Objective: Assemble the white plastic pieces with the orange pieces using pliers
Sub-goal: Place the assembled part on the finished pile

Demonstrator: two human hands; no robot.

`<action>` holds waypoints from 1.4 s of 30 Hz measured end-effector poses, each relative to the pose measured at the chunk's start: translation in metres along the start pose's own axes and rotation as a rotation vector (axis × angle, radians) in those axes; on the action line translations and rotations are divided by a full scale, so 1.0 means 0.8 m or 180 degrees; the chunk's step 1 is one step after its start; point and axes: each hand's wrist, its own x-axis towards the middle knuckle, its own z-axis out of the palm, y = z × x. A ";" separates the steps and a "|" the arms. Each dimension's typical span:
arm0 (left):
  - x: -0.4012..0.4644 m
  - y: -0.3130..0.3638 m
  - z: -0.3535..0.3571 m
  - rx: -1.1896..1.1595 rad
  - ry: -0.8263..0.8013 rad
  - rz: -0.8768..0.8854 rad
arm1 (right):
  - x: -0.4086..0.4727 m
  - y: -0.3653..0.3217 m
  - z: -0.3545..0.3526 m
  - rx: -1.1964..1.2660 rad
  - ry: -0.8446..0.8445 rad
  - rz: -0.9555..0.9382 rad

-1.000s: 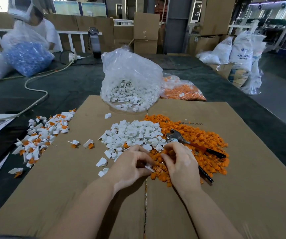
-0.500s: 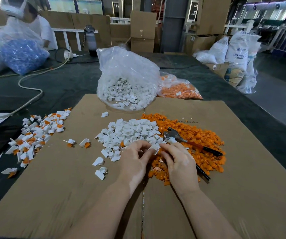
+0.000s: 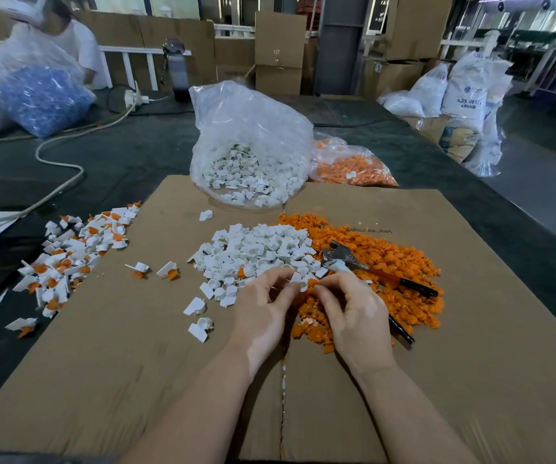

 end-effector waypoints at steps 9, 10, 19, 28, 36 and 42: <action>-0.003 0.001 0.000 -0.0039 -0.0056 -0.0023 | -0.001 0.002 0.002 0.0138 0.0036 -0.0117; -0.003 0.002 0.000 -0.0056 -0.0081 -0.0023 | -0.001 0.001 0.002 0.0141 0.0037 -0.0137; -0.002 -0.001 -0.001 -0.0166 -0.0159 -0.0014 | -0.001 0.000 0.002 -0.0188 0.0129 -0.0293; -0.005 0.002 -0.003 -0.0559 -0.0130 -0.0092 | -0.002 0.001 0.006 -0.0674 0.0163 -0.0537; -0.007 0.003 -0.003 -0.0454 -0.0381 -0.0003 | -0.003 0.000 0.007 -0.0620 0.0020 -0.0530; -0.005 0.002 -0.003 -0.0337 -0.0380 0.0009 | -0.003 0.001 0.003 -0.0307 -0.0228 -0.0286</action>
